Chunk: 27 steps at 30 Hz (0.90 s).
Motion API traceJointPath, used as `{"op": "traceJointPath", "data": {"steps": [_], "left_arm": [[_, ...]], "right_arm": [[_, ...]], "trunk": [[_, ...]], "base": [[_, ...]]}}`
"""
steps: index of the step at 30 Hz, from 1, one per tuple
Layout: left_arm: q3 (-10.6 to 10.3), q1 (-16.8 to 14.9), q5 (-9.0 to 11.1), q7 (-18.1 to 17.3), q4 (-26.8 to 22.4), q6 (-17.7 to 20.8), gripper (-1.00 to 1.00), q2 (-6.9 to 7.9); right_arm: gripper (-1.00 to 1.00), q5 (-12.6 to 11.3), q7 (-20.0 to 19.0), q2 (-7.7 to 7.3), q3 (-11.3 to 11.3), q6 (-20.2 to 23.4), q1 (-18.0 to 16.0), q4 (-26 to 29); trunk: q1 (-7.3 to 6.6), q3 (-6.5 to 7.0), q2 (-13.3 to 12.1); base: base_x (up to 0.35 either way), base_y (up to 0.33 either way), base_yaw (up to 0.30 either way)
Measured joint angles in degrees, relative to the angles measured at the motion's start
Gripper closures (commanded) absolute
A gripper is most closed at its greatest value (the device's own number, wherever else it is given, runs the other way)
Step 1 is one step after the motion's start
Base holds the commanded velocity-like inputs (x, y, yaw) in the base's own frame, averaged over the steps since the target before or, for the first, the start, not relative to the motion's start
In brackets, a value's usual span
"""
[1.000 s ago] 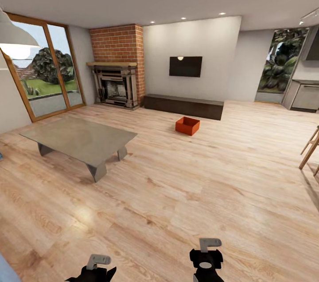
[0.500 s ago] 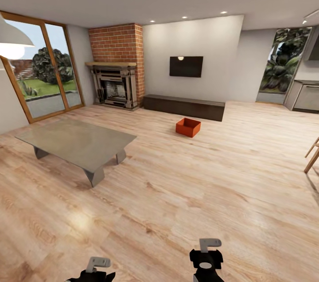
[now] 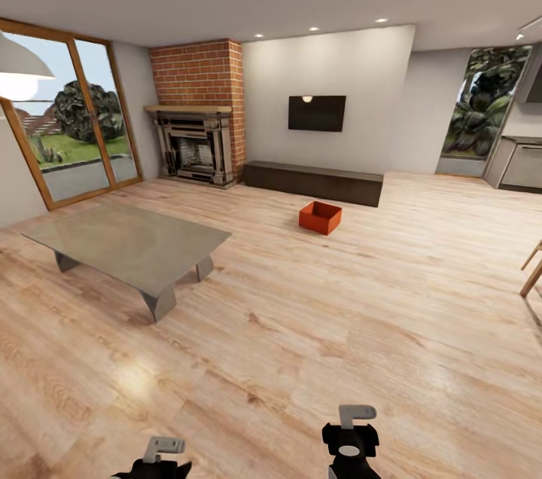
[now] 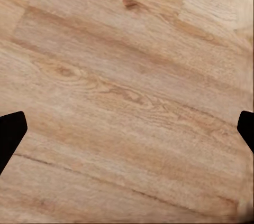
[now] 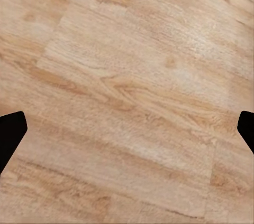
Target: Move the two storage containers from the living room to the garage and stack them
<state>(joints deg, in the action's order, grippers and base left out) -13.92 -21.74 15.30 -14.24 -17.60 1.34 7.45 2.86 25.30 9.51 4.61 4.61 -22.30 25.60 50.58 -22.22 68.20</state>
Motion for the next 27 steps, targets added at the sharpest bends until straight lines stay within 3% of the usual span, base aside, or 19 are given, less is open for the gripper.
{"op": "traceJointPath", "data": {"steps": [12,18,27], "left_arm": [[0.0,0.0,0.2,-1.8,-0.1,0.8,-1.00,-0.02],[0.0,0.1,-0.1,-1.8,-0.1,-2.2,-1.00,-0.03],[0.0,0.1,-0.3,-1.9,-0.1,-2.8,-1.00,-0.03]], "right_arm": [[-1.00,0.0,0.0,0.00,0.0,0.0,0.0,-0.1],[-1.00,0.0,0.0,0.00,0.0,0.0,0.0,-0.1],[-1.00,0.0,0.0,0.00,0.0,0.0,0.0,-0.1]], "trunk": [[-0.01,0.00,0.0],[-0.02,0.00,0.0],[-0.02,0.00,0.0]], "base": [[0.191,0.000,0.000],[0.305,0.000,0.000],[0.322,0.000,0.000]]}}
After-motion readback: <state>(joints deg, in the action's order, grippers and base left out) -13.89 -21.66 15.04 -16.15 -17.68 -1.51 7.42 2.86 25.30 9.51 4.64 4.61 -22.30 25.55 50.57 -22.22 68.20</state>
